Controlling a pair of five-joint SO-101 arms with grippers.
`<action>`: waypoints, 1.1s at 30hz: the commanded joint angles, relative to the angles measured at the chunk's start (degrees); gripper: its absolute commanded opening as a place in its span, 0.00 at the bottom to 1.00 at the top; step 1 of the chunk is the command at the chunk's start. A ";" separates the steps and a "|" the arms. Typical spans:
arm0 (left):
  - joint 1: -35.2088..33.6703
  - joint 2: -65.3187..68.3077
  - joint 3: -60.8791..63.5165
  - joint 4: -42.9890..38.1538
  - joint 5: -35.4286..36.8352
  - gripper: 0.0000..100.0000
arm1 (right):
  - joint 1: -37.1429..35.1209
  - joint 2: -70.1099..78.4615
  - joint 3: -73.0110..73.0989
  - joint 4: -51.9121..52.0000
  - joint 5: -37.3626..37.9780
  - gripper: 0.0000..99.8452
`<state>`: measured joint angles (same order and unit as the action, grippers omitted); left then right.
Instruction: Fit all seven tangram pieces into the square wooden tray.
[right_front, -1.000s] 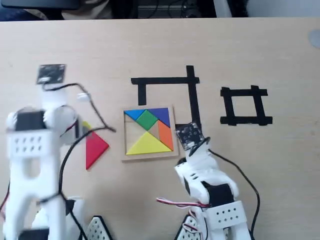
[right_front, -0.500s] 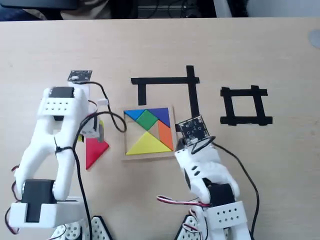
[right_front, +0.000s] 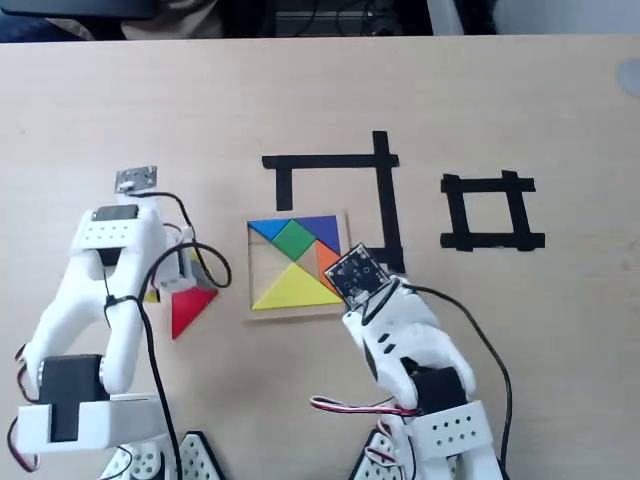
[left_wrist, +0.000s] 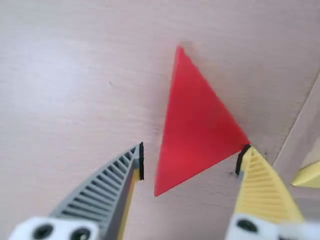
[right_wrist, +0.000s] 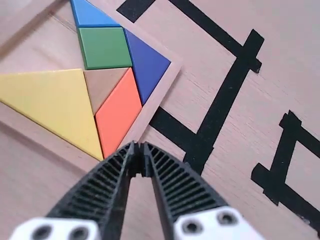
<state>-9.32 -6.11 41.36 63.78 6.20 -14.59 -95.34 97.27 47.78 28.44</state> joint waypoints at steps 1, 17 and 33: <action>2.07 -0.70 1.89 -3.60 -0.09 0.31 | -0.62 -0.13 -0.13 -1.41 0.44 0.02; 3.56 -0.09 2.33 -7.74 -0.18 0.31 | -0.79 -0.66 -0.13 0.79 0.53 0.02; 0.84 24.18 -22.55 5.80 -2.99 0.31 | -0.70 -0.66 -0.13 0.97 0.53 0.02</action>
<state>-6.86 8.92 30.99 62.37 3.82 -14.86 -95.34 97.27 48.48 28.44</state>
